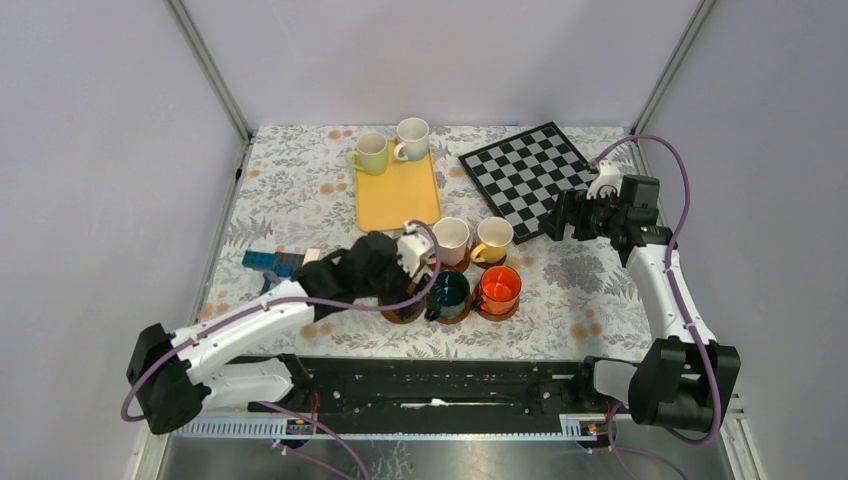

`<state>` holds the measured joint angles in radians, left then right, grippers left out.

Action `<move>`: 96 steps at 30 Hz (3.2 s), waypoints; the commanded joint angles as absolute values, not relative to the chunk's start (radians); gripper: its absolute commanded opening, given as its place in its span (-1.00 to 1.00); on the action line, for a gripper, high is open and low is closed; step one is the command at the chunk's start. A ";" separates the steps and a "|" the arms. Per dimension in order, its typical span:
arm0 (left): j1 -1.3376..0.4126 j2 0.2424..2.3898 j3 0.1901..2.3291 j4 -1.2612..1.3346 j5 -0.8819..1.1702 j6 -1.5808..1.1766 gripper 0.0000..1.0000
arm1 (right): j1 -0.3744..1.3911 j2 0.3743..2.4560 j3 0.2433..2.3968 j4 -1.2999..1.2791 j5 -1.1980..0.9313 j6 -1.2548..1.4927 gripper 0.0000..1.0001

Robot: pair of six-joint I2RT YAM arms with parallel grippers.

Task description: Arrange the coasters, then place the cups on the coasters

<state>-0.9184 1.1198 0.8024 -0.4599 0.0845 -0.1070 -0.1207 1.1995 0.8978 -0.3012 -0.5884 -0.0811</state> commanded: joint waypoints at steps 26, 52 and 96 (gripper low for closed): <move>-0.071 1.983 1.893 -0.665 0.357 0.452 0.86 | -0.124 1.183 0.899 -0.299 -0.614 -0.102 0.97; -0.018 2.335 2.168 -0.589 0.477 0.601 0.74 | -0.124 1.213 0.900 -0.299 -0.608 -0.106 0.97; -0.061 2.137 1.937 -0.447 0.565 0.421 -1.00 | -0.124 1.222 0.906 -0.305 -0.600 -0.102 0.97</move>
<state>-0.0605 2.2917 1.9797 -0.5591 0.5251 0.4728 -0.1207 1.2278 0.8978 -0.3058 -0.5926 -0.0929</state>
